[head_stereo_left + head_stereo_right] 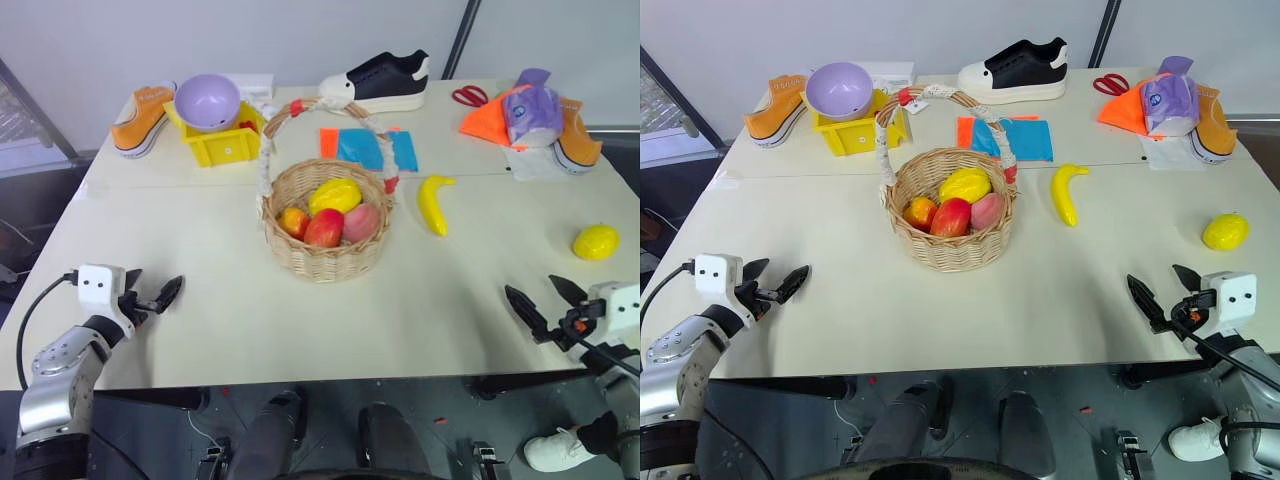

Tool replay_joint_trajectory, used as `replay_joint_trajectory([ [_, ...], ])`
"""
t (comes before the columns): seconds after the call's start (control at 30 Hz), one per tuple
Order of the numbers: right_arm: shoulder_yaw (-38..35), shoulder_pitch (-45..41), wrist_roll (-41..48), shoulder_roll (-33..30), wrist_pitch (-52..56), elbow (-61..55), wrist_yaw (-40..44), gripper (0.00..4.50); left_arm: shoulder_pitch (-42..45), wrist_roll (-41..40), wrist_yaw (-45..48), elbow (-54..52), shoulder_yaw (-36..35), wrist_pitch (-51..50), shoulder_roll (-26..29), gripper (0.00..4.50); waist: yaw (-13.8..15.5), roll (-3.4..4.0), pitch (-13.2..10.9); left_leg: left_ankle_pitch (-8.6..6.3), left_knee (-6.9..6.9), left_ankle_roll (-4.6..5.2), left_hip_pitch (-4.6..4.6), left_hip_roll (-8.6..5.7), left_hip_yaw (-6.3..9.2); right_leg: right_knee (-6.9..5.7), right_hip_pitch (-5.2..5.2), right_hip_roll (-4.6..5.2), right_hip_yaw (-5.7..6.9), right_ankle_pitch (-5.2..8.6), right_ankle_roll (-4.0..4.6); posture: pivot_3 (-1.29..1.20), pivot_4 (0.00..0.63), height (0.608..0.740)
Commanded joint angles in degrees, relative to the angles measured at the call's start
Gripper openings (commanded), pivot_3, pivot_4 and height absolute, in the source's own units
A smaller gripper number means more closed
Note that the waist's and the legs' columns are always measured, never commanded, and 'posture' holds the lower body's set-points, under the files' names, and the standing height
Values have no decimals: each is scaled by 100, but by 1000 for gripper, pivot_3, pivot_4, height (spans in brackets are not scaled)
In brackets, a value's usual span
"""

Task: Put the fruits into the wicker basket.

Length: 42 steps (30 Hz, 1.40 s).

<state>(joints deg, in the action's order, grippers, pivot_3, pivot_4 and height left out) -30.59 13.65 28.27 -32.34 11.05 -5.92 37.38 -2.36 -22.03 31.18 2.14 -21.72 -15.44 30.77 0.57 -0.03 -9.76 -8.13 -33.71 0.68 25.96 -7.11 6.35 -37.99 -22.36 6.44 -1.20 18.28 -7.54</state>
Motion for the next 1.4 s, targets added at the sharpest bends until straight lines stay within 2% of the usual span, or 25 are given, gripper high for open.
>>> replay_joint_trajectory([
  [0.03,-19,-70,54,-14,-7,-176,-12,4449,41,-41,-3,-77,-155,139,28,4500,0,0,0,0,0,0,0,0,0,0,0,0,0,0,0,0,150,740],
  [0.27,107,-241,122,-67,139,-305,41,4449,167,-216,0,-340,-108,-77,54,4500,2,0,0,0,0,0,0,0,0,1,0,0,0,0,0,0,150,740],
  [0.4,425,-566,87,-142,419,-596,-16,4449,329,-511,210,-998,66,-397,137,4500,-3,0,0,0,1,0,0,0,0,0,-1,0,1,0,0,0,150,740],
  [0.67,1266,-2062,-277,-68,1162,-620,-748,4449,1018,-1229,1005,-2559,1044,-1449,561,4500,0,1,0,0,3,0,2,-1,-1,1,-3,-1,3,0,0,0,150,740],
  [0.87,2126,-3598,-1054,168,1525,746,-1289,4449,1710,-1573,1298,-3331,1928,-2116,671,4500,-29,0,-3,2,2,-1,1,-1,-2,1,-2,-4,2,-2,0,0,150,740],
  [1.1,2550,-4714,-1699,444,1202,2794,-1509,4449,1864,-1648,1289,-3441,2115,-2287,654,4500,-31,-1,-4,16,19,7,1,-1,-2,0,3,-9,3,-13,-22,0,150,740],
  [1.23,2498,-5015,-1795,526,938,3413,-1478,4449,1774,-1586,1254,-3485,2113,-2265,671,4500,-52,-1,-4,21,23,3,0,-1,-3,-2,8,-11,2,-14,-23,0,150,740],
  [1.33,2429,-5075,-1729,550,832,3516,-1331,3599,1687,-1558,1224,-3497,2073,-2236,681,4500,-82,-1,-4,21,23,2,-5,-1,-2,-3,8,-12,2,-14,-23,0,150,740],
  [1.4,2408,-5067,-1729,553,772,3461,-1302,2602,1649,-1540,1211,-3490,2061,-2213,679,4500,-121,-1,-4,21,24,2,-7,-1,-2,-4,9,-12,2,-14,-23,0,150,740],
])
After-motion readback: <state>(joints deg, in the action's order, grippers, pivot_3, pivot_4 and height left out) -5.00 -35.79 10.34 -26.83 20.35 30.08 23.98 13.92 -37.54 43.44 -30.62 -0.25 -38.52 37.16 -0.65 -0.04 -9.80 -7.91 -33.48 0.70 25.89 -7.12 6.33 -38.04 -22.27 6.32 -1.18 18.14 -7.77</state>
